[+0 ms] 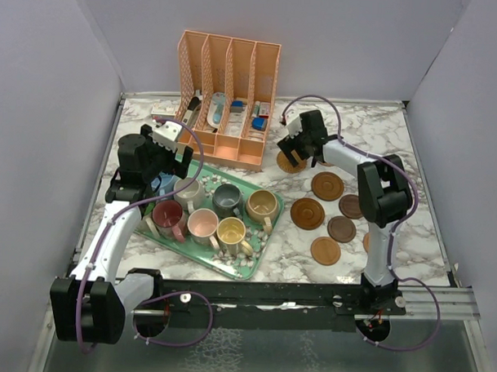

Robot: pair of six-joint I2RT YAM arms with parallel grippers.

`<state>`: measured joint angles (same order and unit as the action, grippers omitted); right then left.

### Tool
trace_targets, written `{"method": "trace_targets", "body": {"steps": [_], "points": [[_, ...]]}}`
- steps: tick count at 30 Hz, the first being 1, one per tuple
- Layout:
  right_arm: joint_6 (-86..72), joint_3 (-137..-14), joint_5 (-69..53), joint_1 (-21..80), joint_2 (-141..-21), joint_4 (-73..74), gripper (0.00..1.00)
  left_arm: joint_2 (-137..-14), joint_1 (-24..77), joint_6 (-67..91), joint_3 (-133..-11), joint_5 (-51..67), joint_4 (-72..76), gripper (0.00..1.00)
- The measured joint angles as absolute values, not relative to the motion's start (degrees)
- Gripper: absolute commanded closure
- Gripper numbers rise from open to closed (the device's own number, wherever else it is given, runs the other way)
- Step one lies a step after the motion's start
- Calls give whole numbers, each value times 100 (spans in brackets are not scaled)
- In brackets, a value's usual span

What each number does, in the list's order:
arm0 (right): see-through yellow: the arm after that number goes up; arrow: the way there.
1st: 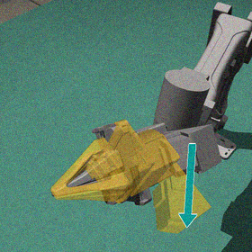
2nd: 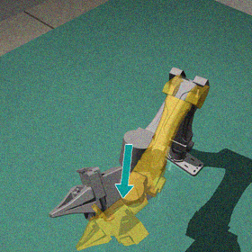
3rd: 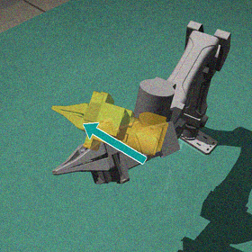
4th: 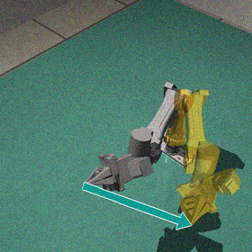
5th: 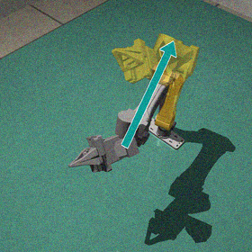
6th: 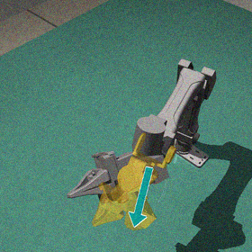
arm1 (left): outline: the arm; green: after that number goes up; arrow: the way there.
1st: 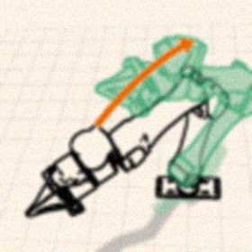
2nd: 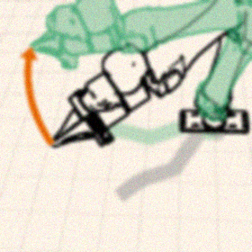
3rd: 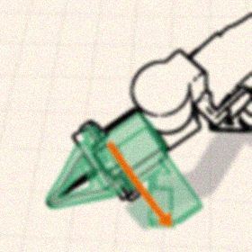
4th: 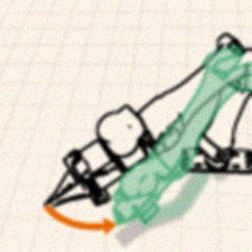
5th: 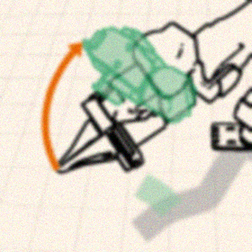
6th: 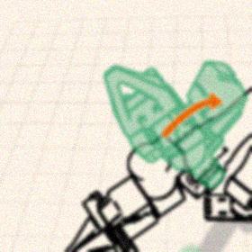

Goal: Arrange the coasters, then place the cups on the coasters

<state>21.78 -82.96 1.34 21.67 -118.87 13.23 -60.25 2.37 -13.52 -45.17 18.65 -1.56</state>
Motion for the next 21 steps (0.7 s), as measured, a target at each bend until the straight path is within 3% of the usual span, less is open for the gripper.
{"method": "trace_targets", "body": {"steps": [21], "points": [[2231,-9273,187,1592,-12409,1903,8,-6136,237,-1476,-4517,1861,-158,1]]}}
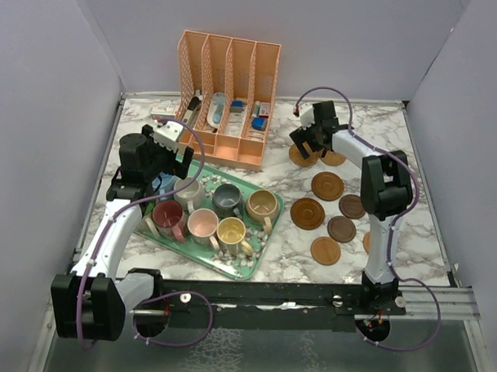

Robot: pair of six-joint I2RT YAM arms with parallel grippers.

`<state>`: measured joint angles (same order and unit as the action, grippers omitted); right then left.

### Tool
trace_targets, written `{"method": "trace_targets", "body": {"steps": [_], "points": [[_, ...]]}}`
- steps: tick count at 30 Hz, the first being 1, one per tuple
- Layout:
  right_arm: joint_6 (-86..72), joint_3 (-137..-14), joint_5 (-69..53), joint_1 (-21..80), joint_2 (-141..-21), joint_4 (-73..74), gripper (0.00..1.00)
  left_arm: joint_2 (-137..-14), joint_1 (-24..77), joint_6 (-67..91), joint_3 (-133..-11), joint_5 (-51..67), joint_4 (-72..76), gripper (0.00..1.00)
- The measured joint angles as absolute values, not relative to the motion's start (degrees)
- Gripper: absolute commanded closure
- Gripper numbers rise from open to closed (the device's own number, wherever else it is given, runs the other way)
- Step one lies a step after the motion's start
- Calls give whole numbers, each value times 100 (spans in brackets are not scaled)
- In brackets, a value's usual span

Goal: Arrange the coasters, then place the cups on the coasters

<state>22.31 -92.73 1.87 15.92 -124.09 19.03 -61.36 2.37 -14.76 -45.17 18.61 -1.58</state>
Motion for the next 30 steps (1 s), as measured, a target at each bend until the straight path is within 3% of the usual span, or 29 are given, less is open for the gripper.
{"method": "trace_targets", "body": {"steps": [11,20,30], "points": [[2069,-9043,-379,1566,-11605,2364,8,-6206,237,-1494,-4499,1865,-161,1],[2086,-7682,-565,1328,-10473,2401,8,-6204,237,-1490,-4484,1909,-174,1],[2182,-6589,-582,797,-10092,2571,10,-6204,239,-1472,-4484,2049,-174,1]]}}
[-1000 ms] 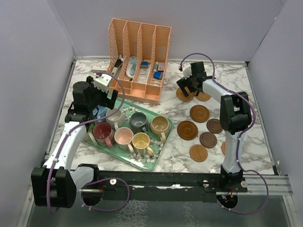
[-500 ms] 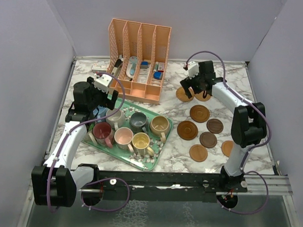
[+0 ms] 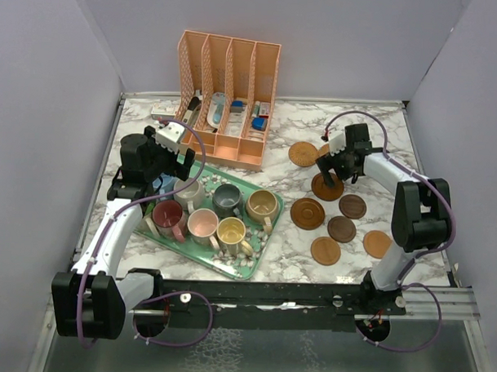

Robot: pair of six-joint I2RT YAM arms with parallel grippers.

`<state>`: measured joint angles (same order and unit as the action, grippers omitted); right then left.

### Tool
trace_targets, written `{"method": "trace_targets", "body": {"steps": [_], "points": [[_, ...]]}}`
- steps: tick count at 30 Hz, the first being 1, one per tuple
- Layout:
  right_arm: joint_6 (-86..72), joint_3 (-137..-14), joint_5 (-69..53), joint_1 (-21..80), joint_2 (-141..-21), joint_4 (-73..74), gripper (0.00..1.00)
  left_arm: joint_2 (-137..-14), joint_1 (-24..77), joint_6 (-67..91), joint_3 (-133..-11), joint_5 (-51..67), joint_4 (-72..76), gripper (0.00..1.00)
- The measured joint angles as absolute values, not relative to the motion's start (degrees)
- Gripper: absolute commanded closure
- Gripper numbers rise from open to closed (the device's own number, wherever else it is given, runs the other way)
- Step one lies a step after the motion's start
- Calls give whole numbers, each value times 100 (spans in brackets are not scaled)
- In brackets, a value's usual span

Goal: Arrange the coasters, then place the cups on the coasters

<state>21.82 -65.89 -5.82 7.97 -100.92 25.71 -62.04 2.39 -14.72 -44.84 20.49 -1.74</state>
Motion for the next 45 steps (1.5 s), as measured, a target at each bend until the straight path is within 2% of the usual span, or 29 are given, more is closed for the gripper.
{"method": "trace_targets", "body": {"steps": [11,20,29,36,45], "points": [[2344,-6573,-480,709,-10396,2445,17,-6171,239,-1470,-4453,2169,-176,1],[2541,-6646,-462,-36,-10462,2401,21,-6160,239,-1470,-4451,2169,-174,1],[2578,-7800,-329,-880,-11349,2370,25,-6156,239,-1472,-4436,2169,-174,1],[2580,-8757,30,-932,-12016,2386,26,-6154,239,-1472,-4429,2169,-176,1],[2578,-9277,193,-917,-12359,2432,26,-6154,250,-1472,-4429,2169,-176,1]]}}
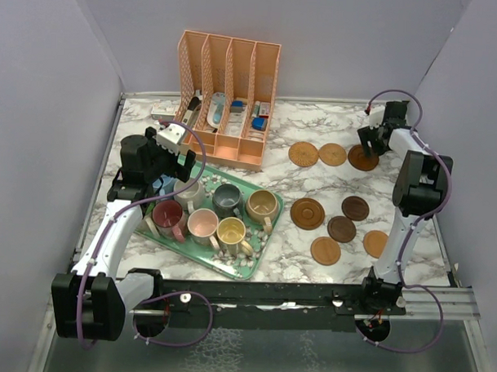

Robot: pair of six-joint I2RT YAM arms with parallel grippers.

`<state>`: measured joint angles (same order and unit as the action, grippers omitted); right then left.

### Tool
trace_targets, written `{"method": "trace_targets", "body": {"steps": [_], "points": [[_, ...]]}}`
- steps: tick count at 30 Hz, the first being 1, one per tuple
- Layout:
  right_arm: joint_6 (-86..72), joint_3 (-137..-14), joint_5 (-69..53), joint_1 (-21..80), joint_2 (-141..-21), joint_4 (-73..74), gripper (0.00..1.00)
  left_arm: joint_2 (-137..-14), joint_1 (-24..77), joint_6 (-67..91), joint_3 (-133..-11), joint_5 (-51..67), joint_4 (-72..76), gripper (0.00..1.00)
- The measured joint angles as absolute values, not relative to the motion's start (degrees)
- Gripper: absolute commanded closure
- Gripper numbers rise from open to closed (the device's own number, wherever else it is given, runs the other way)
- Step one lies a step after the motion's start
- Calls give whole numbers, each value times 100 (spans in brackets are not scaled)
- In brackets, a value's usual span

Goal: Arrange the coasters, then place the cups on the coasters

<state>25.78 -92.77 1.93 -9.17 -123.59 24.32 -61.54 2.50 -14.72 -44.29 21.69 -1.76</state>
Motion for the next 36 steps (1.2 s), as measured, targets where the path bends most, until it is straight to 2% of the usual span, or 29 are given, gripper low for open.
{"method": "trace_targets", "body": {"steps": [12,17,25,36], "points": [[2467,-9349,-281,-919,-12311,2775,22,-6156,250,-1474,-4427,2169,-176,1],[2408,-9144,-735,-919,-11828,3028,22,-6156,250,-1476,-4418,2169,-174,1],[2672,-7824,-1409,-917,-10136,3129,22,-6191,250,-1472,-4418,2189,-174,1],[3328,-5964,-2351,-867,-8510,3614,22,-6200,274,-1468,-4418,2283,-174,1]]}}
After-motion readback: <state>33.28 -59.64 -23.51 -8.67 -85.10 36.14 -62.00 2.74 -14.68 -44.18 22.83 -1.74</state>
